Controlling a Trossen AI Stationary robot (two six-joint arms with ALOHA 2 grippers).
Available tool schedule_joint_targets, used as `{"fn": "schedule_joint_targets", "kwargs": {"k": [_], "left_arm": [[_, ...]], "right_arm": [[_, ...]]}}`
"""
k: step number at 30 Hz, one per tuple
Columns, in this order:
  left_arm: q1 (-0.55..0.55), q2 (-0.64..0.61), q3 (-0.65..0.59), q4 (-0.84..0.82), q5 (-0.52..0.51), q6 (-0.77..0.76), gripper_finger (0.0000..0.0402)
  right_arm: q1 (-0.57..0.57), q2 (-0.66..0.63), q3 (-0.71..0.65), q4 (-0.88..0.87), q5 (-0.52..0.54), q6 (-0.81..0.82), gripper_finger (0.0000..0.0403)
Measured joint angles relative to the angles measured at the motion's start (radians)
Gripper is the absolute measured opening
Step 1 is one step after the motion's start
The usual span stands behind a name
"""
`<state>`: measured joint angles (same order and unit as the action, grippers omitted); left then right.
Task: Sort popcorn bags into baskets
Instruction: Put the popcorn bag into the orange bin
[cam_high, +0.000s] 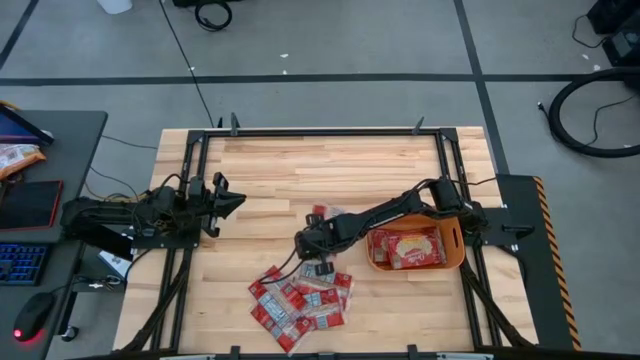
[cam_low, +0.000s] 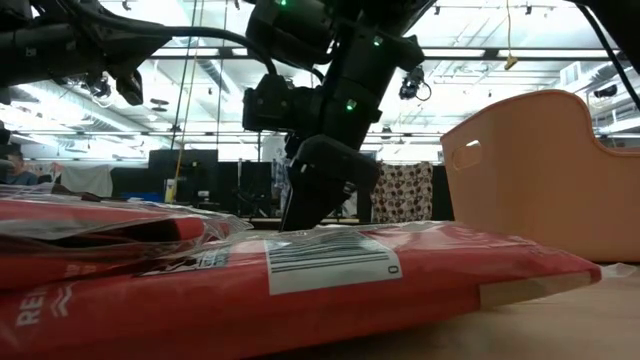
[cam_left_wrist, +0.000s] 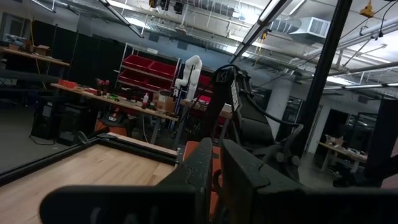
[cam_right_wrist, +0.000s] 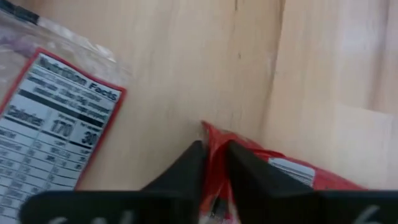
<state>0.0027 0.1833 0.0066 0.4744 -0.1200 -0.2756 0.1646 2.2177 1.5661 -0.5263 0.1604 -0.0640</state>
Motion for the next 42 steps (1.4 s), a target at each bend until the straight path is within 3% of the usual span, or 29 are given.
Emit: {"fn": "schedule_joint_targets", "kwargs": {"k": [4,6,26,39,42], "left_arm": [[0.0,0.0,0.0,0.0,0.0,0.0,0.0036],[0.0,0.0,0.0,0.0,0.0,0.0,0.0036],[0.0,0.0,0.0,-0.001,0.0,0.0,0.0036],[0.0,0.0,0.0,0.0,0.0,0.0,0.0036],[0.0,0.0,0.0,-0.001,0.0,-0.001,0.0036]], "right_arm": [[0.011,0.003,0.017,-0.009,0.001,-0.009,0.0017],[0.023,0.006,0.034,-0.021,0.012,-0.026,0.0007],[0.135,0.009,0.538,-0.609,0.093,0.039,0.0005],[0.223,0.006,0.78,-0.905,0.235,0.191,0.0006],[0.243,-0.026,0.772,-0.933,0.279,0.234,0.0006]]}}
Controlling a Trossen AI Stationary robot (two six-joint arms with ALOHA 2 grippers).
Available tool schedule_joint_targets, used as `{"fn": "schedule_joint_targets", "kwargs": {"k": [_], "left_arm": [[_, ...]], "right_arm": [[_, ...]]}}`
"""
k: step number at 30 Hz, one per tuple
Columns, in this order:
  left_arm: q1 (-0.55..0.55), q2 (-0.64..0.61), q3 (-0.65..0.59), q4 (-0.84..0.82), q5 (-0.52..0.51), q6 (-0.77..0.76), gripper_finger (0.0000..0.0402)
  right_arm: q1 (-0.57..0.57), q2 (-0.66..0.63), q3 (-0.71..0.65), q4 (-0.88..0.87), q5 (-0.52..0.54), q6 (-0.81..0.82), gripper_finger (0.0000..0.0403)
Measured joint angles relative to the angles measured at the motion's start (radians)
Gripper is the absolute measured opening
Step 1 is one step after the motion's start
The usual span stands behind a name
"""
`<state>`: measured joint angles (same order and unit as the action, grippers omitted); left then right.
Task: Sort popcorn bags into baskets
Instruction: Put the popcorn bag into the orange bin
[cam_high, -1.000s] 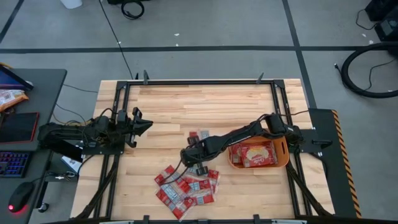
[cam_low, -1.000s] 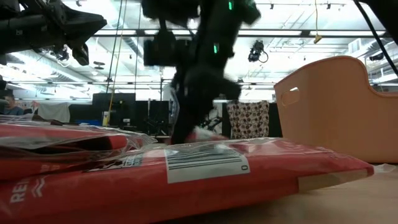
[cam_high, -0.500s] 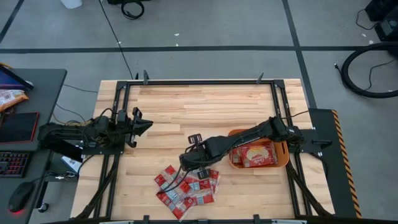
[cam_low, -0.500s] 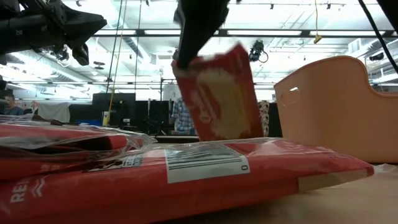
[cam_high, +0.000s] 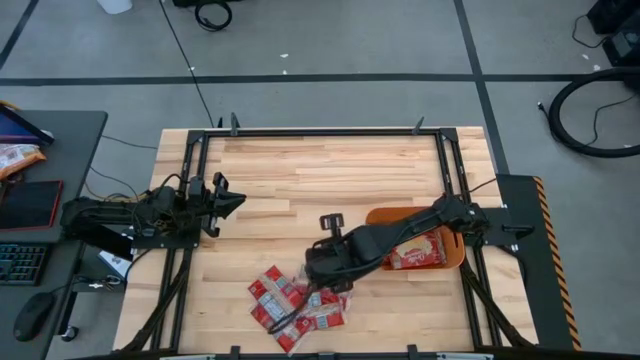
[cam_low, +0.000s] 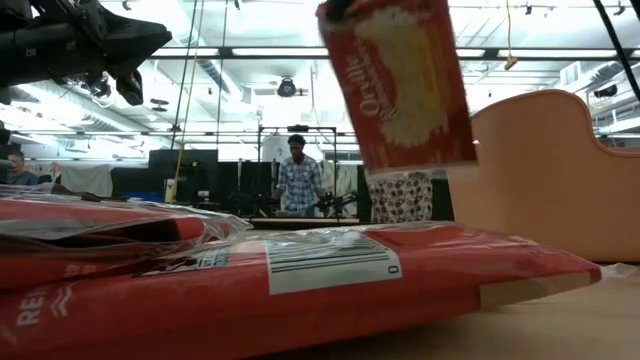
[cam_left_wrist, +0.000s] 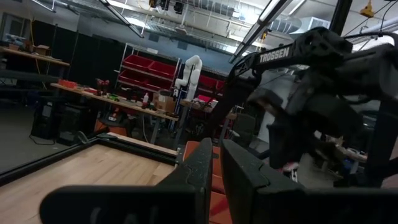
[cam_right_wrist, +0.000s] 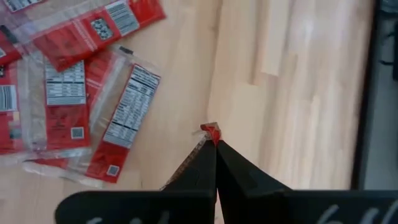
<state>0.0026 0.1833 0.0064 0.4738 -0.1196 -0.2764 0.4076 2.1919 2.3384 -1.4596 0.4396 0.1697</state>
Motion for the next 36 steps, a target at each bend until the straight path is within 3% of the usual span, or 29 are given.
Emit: {"fn": "schedule_joint_targets", "kwargs": {"k": [19,30,36], "left_arm": [[0.0,0.0,0.0,0.0,0.0,0.0,0.0036],[0.0,0.0,0.0,0.0,0.0,0.0,0.0036],[0.0,0.0,0.0,0.0,0.0,0.0,0.0036]], "right_arm": [[0.125,-0.261,-0.06,-0.112,0.252,0.335,0.0006],[0.144,-0.471,-0.445,-0.093,0.286,0.606,0.0006],[0.13,-0.625,-0.696,0.117,0.247,0.676,0.0005]]}}
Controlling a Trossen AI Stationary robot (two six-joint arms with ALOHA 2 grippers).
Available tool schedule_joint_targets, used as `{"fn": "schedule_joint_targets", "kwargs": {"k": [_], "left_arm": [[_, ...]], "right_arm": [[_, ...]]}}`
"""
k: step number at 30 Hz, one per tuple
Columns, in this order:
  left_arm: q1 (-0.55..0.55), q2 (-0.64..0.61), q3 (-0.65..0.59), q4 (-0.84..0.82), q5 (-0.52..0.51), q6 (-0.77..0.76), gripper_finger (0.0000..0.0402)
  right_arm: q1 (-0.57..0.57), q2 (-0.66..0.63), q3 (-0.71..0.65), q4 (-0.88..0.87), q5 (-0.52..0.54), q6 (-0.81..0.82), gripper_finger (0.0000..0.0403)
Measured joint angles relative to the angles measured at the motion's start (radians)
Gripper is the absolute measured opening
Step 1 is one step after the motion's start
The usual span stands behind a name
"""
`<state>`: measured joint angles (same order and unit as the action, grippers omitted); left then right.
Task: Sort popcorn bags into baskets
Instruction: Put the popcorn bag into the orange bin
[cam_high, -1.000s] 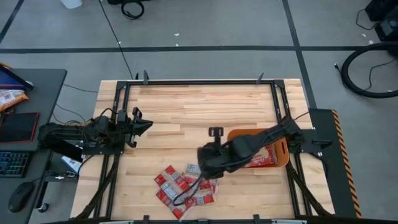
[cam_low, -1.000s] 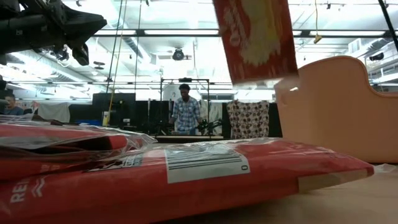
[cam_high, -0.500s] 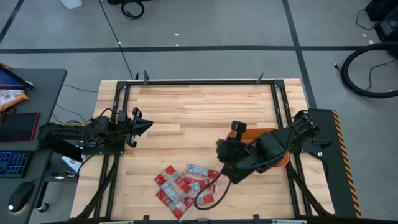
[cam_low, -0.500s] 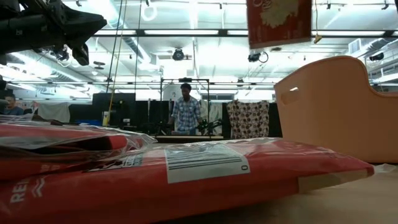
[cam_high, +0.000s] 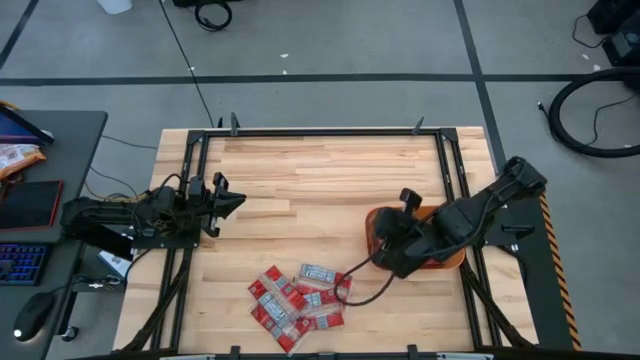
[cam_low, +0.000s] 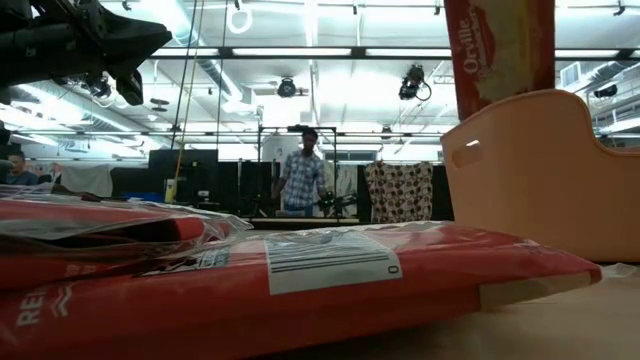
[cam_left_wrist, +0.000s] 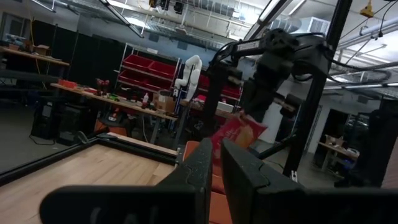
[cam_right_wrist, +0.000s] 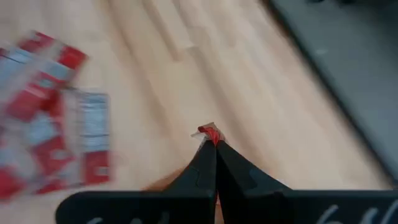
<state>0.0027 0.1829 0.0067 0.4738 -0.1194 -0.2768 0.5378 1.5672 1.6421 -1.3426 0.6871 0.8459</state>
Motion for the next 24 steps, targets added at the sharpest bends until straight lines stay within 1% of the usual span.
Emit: {"fn": "schedule_joint_targets", "kwargs": {"k": [2,4,6,9,12,18,20,24], "left_arm": [[0.0,0.0,0.0,0.001,0.0,0.0,0.0036],[0.0,0.0,0.0,0.0,0.0,0.0,0.0036],[0.0,0.0,0.0,0.0,0.0,0.0,0.0036],[0.0,0.0,0.0,0.0,0.0,0.0,0.0036],[0.0,0.0,0.0,0.0,0.0,0.0,0.0036],[0.0,0.0,0.0,0.0,0.0,0.0,0.0036],[0.0,0.0,0.0,0.0,0.0,0.0,0.0036],[0.0,0.0,0.0,0.0,0.0,0.0,0.0036]], "right_arm": [[-0.018,-0.036,-0.068,0.113,-0.06,-0.019,0.0005],[-0.036,-0.06,-0.125,0.213,-0.111,-0.072,0.0005],[-0.051,-0.083,-0.17,0.276,-0.143,-0.108,0.0005],[-0.068,-0.116,-0.22,0.267,-0.165,-0.095,0.0005],[-0.079,-0.15,-0.277,0.222,-0.213,-0.039,0.0005],[-0.083,-0.212,-0.391,0.151,-0.376,0.056,0.0009],[-0.078,-0.226,-0.417,0.141,-0.395,0.082,0.0009],[-0.074,-0.237,-0.443,0.127,-0.397,0.097,0.001]]}}
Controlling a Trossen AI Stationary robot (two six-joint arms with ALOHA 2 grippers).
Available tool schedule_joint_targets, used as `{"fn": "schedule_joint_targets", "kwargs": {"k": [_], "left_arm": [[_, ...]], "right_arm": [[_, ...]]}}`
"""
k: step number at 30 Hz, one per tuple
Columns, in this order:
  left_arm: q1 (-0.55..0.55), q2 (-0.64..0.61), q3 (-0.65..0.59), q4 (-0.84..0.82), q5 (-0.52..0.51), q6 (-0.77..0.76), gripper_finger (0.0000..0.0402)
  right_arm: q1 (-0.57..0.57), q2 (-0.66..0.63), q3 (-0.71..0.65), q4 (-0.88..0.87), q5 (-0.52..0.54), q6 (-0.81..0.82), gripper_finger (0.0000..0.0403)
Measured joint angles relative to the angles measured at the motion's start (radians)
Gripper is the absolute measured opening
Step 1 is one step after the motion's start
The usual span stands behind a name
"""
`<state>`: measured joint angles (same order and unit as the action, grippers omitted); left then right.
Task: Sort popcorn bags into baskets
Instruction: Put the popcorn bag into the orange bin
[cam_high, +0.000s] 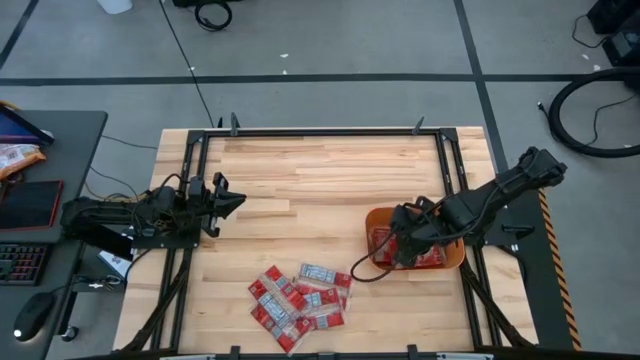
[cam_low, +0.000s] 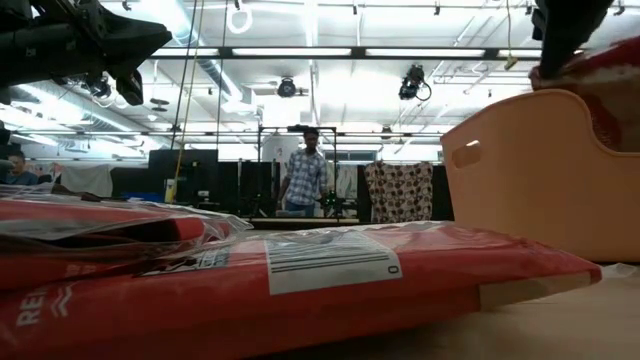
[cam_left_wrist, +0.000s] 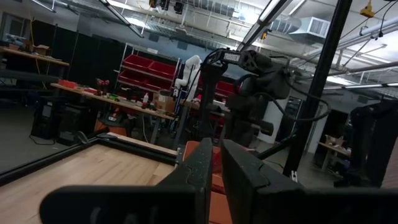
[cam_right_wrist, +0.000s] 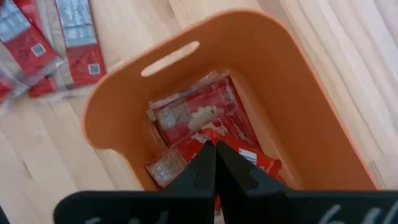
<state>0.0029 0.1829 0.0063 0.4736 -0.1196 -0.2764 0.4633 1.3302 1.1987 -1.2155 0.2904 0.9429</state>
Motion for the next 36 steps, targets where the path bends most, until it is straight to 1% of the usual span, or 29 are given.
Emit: {"fn": "schedule_joint_targets", "kwargs": {"k": [4,7,12,15,18,20,23,25,33,36], "left_arm": [[0.0,0.0,0.0,0.0,0.0,0.0,0.0036],[0.0,0.0,0.0,0.0,0.0,0.0,0.0036],[0.0,0.0,0.0,0.0,0.0,0.001,0.0036],[0.0,0.0,0.0,0.0,0.0,0.0,0.0036],[0.0,0.0,0.0,0.0,0.0,0.0,0.0036],[0.0,0.0,0.0,0.0,0.0,0.0,0.0036],[0.0,0.0,0.0,0.0,0.0,0.0,0.0036],[0.0,0.0,0.0,0.0,0.0,0.0,0.0036],[0.0,0.0,0.0,0.0,0.0,0.0,0.0036],[0.0,0.0,0.0,0.0,0.0,0.001,0.0036]], "right_arm": [[-0.004,-0.004,0.022,-0.01,-0.02,0.003,0.0007],[-0.004,-0.004,0.043,-0.052,-0.099,0.003,0.0007],[-0.01,-0.004,0.053,-0.118,-0.246,-0.102,0.0007],[-0.032,-0.003,0.053,-0.136,-0.292,-0.081,0.0007],[-0.058,-0.003,0.053,-0.165,-0.28,-0.033,0.0007],[-0.069,-0.003,0.053,-0.18,-0.233,0.007,0.0007],[-0.086,-0.001,0.041,-0.144,-0.137,0.063,0.001],[-0.101,0.01,0.033,-0.107,-0.11,0.067,0.0019],[-0.169,0.06,0.028,-0.025,-0.107,-0.062,0.0093],[-0.193,0.058,0.029,0.102,-0.107,-0.132,0.0111]]}}
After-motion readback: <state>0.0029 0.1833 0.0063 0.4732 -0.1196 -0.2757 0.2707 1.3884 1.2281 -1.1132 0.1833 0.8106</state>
